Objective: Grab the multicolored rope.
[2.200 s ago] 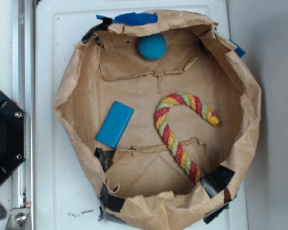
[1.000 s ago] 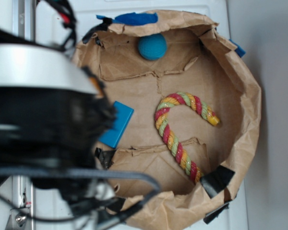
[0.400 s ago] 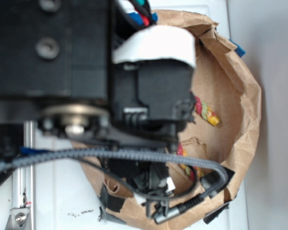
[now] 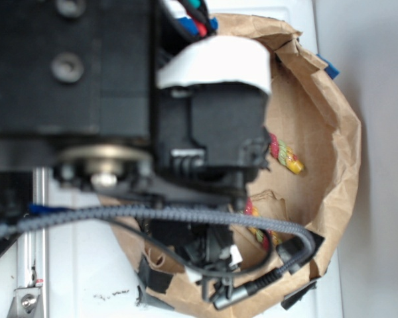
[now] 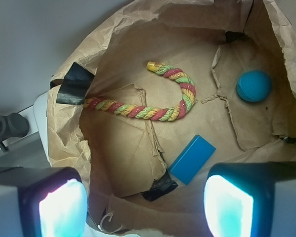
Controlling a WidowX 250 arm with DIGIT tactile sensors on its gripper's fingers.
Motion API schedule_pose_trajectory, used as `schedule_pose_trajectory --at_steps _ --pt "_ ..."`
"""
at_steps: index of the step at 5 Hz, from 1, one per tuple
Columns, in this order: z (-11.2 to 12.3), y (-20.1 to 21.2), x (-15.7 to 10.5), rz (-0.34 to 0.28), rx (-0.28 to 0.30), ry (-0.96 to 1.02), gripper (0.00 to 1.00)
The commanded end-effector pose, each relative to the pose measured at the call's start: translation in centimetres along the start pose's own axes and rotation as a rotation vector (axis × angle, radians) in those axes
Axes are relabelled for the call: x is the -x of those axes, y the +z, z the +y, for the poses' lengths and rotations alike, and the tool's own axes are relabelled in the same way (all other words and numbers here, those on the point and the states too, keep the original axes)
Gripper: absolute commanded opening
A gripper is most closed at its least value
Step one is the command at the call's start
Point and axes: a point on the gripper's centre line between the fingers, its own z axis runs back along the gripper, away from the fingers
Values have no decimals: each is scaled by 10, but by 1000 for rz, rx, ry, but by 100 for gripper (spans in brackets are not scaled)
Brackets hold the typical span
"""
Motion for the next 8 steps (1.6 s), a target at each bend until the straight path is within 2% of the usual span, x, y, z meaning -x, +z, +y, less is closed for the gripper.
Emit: schedule_pose_trajectory --at_steps 1,2,3,4,5,6,8 --pt "9 -20 -17 -75 -26 0 100" --pt "21 -55 -41 -76 -52 9 100" --pt "33 -90 -65 -73 -104 70 100" --pt "39 -120 -80 -67 -119 103 100" --pt "34 -133 -88 -78 -93 101 100" --pt "23 -129 -68 -107 -82 -1 100" --pt "27 -127 -53 -122 -61 -32 100"
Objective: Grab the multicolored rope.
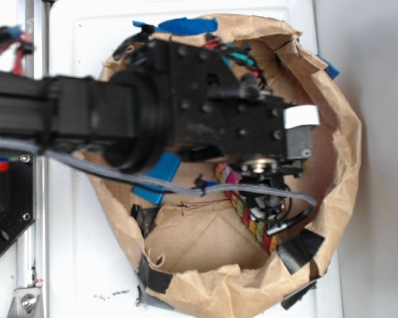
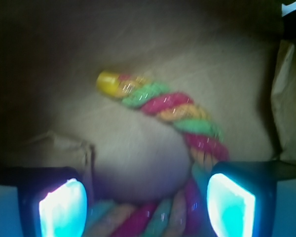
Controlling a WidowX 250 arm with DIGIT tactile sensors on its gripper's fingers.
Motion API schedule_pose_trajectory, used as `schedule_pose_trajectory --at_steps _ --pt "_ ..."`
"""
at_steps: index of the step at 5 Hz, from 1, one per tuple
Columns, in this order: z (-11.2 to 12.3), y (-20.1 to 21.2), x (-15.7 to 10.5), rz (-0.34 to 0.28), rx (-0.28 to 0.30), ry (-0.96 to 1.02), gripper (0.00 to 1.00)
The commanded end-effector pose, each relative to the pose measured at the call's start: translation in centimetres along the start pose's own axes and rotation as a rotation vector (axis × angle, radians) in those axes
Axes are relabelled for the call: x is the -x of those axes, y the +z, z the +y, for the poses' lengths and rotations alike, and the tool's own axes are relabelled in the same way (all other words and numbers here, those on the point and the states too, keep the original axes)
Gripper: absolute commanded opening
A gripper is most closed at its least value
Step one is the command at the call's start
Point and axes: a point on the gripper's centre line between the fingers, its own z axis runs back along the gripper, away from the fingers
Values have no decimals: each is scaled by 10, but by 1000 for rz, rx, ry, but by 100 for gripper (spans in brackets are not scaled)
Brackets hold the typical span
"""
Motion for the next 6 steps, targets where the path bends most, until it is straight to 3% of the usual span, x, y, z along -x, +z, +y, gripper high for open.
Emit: schedule_pose_trajectory --at_steps 1,3,6 --pt "10 10 -8 -87 17 10 100" --pt "28 2 10 -89 -41 35 100" --pt "32 -10 -8 -82 -37 128 100"
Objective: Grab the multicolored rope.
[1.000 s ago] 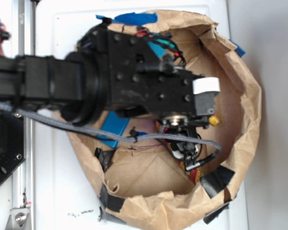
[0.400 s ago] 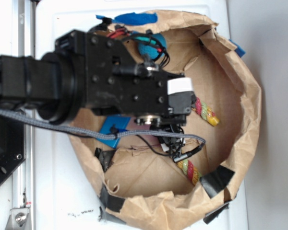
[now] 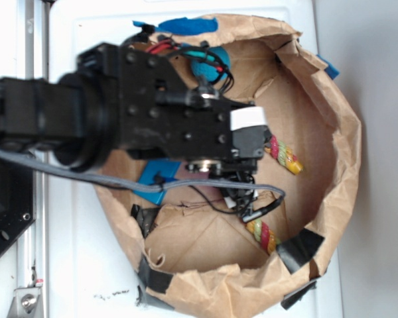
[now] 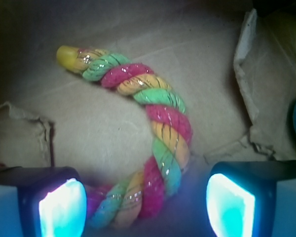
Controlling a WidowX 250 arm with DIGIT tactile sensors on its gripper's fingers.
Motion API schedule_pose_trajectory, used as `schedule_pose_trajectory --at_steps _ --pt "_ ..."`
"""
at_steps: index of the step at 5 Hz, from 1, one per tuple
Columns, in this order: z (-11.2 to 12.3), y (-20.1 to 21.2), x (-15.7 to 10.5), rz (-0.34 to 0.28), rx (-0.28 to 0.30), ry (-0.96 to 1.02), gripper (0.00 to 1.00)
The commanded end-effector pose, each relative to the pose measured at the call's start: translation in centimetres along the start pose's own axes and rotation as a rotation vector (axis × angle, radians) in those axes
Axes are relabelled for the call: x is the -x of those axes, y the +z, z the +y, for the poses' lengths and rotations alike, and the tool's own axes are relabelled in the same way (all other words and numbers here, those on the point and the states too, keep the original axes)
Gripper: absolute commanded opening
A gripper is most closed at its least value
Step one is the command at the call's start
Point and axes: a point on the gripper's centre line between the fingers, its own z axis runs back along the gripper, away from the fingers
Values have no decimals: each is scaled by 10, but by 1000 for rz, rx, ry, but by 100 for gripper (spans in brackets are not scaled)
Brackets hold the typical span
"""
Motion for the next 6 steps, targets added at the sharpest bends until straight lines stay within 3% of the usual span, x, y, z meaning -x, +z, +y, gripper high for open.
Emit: schedule_pose_trajectory --at_steps 1,3,4,5,6 --pt "4 -5 -23 31 0 187 100" --pt "1 -11 -18 3 -44 148 100" --pt "-6 -26 -12 -11 -96 99 94" --pt "-7 -25 -11 -18 -89 101 0" --pt "-7 -20 -9 -40 -77 87 0"
